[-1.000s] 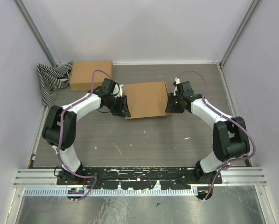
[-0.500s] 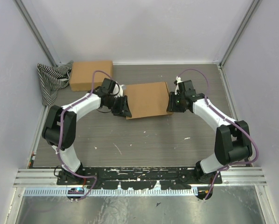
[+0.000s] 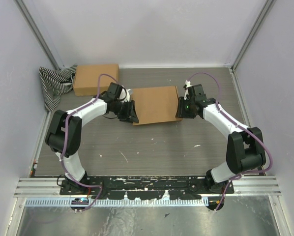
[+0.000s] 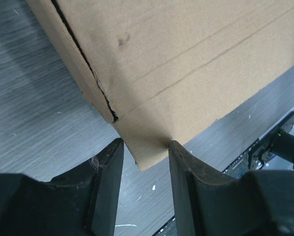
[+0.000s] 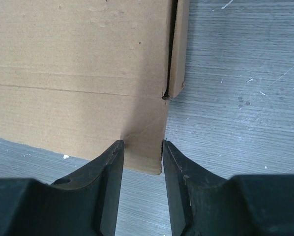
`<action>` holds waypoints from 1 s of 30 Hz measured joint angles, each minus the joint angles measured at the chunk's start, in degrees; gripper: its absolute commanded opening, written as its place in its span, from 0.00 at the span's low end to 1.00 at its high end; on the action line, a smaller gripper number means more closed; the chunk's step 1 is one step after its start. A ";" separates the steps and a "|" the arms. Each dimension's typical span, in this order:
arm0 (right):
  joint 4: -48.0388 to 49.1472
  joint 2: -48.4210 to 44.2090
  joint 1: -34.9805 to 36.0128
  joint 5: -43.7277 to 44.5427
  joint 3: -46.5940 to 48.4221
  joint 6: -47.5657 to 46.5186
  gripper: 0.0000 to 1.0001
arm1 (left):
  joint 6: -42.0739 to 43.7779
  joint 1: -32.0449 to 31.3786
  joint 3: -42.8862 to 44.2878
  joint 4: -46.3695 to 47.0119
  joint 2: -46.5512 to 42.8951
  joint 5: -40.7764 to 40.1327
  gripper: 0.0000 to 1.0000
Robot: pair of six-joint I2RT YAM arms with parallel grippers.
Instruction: Fold the paper box
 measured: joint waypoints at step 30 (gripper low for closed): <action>6.29 5.92 0.11 0.42 -0.37 0.83 0.40 | 1.11 -0.09 -0.24 5.01 0.61 -7.67 0.52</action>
